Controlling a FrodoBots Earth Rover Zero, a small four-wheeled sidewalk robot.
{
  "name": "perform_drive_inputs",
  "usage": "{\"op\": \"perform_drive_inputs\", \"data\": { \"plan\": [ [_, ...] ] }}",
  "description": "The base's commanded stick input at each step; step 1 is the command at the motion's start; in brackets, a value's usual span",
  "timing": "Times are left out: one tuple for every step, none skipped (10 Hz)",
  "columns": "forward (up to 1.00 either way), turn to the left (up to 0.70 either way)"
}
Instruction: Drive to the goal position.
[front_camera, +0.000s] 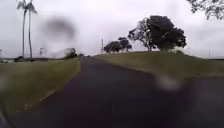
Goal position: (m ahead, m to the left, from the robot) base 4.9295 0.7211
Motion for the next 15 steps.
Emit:
{"op": "perform_drive_inputs", "data": {
  "plan": [
    [0.85,0.00],
    [0.85,0.00],
    [0.85,0.00],
    [0.85,0.00],
    [0.85,0.00],
    [0.85,0.00],
    [0.85,0.00],
    [0.85,0.00],
    [0.85,0.03],
    [0.85,0.31],
    [0.85,0.14],
    [0.85,0.00],
    [0.85,0.00],
    [0.85,0.00],
    [0.85,0.00]
  ]
}}
